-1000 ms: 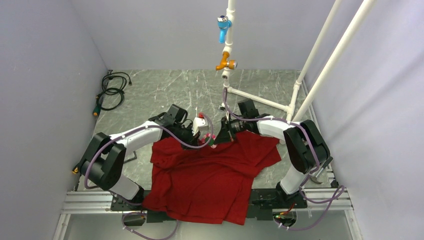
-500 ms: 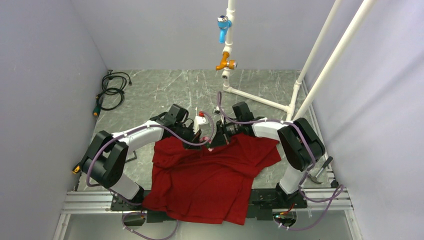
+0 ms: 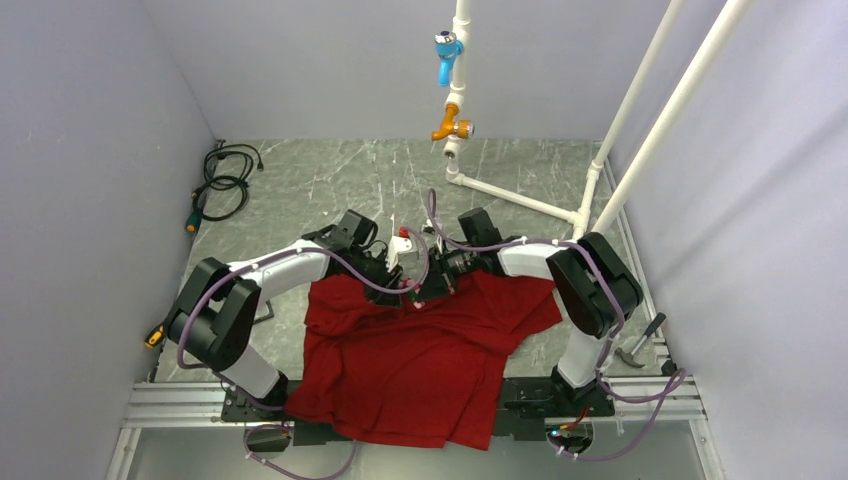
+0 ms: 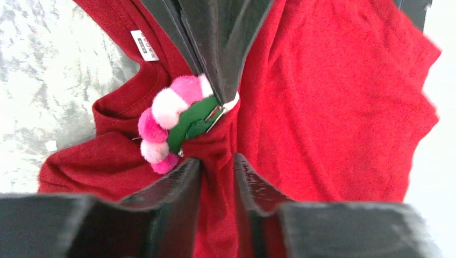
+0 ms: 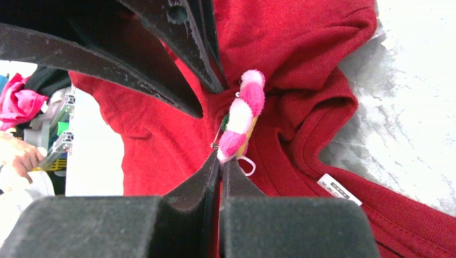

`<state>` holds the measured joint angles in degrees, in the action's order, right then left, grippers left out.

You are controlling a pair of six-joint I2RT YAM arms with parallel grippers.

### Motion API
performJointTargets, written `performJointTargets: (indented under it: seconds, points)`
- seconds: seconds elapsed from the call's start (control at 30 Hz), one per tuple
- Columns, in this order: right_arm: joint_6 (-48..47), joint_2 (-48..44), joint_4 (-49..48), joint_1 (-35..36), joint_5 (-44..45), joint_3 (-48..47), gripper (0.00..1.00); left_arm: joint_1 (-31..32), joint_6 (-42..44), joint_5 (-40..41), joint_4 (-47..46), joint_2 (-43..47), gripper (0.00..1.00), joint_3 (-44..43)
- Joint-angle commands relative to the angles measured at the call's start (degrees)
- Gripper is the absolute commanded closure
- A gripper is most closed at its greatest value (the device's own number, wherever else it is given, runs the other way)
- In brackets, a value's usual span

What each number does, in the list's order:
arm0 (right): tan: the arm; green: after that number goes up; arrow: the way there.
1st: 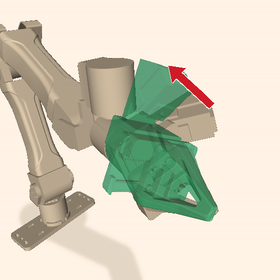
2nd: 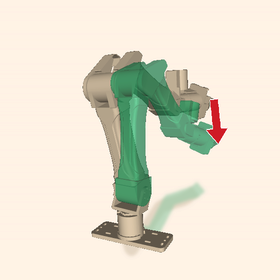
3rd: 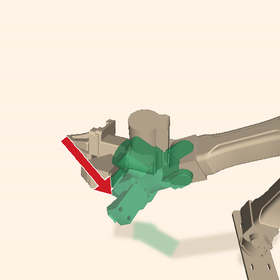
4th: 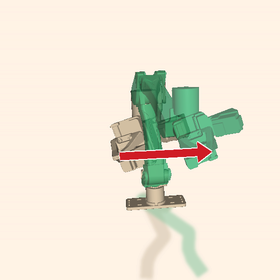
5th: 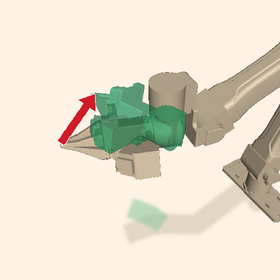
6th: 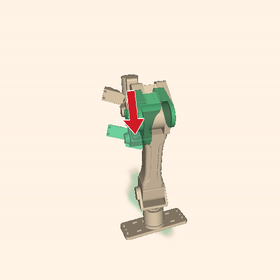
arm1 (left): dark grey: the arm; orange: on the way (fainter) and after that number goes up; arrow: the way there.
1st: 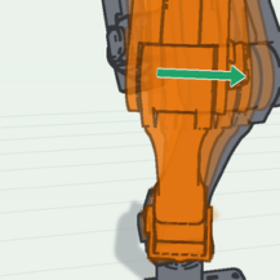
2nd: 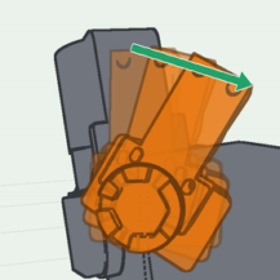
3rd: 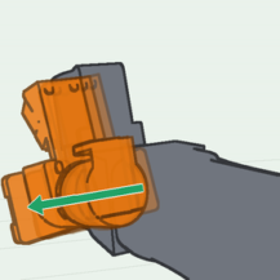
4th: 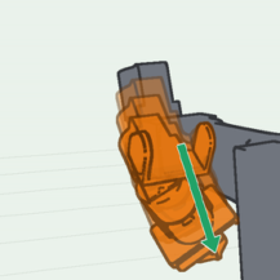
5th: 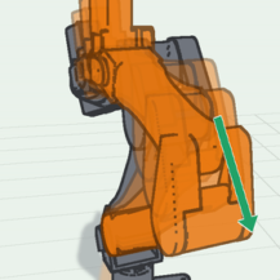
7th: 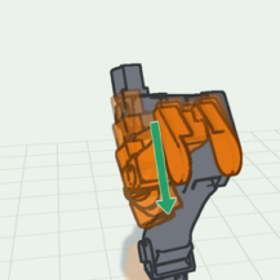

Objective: Remove the brooch from the garment

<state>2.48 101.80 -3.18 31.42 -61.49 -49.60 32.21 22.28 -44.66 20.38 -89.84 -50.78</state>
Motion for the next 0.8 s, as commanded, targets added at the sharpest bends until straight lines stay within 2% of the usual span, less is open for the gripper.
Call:
performJointTargets:
  seconds: [0.0, 0.03, 0.07, 0.17, 0.23, 0.47, 0.77]
  points:
    - [-4.7, 0.0, 1.1, 0.7, -1.6, -1.4, 1.0, -3.1, 9.6, -4.3, 7.5, 3.2, 0.6, -2.8]
    - [-5.1, 0.1, 1.4, 0.7, -1.6, -1.5, 1.0, -4.5, 11.3, -4.6, 8.9, 3.6, 0.52, -3.0]
    - [-5.5, 0.3, 1.7, 0.7, -1.6, -1.5, 1.0, -5.3, 13.1, -4.7, 10.1, 4.1, 0.48, -3.1]
    - [-6.0, 0.6, 2.0, 0.7, -1.6, -1.7, 1.0, -7.0, 16.9, -4.1, 8.7, 6.7, 0.4, -1.5]
    - [-6.2, 0.8, 2.1, 0.7, -1.8, -1.9, 1.0, -7.2, 18.2, -3.7, 5.6, 8.4, 0.38, -0.2]
    - [-5.9, 1.4, 2.0, 0.8, -2.0, -3.0, 1.0, -6.5, 20.0, -7.6, -3.3, 6.4, 0.39, -0.7]
    - [-6.8, 1.6, 3.0, 0.8, -2.5, -4.5, 1.0, -2.2, 22.4, -6.2, -0.7, 0.5, 0.44, -5.4]
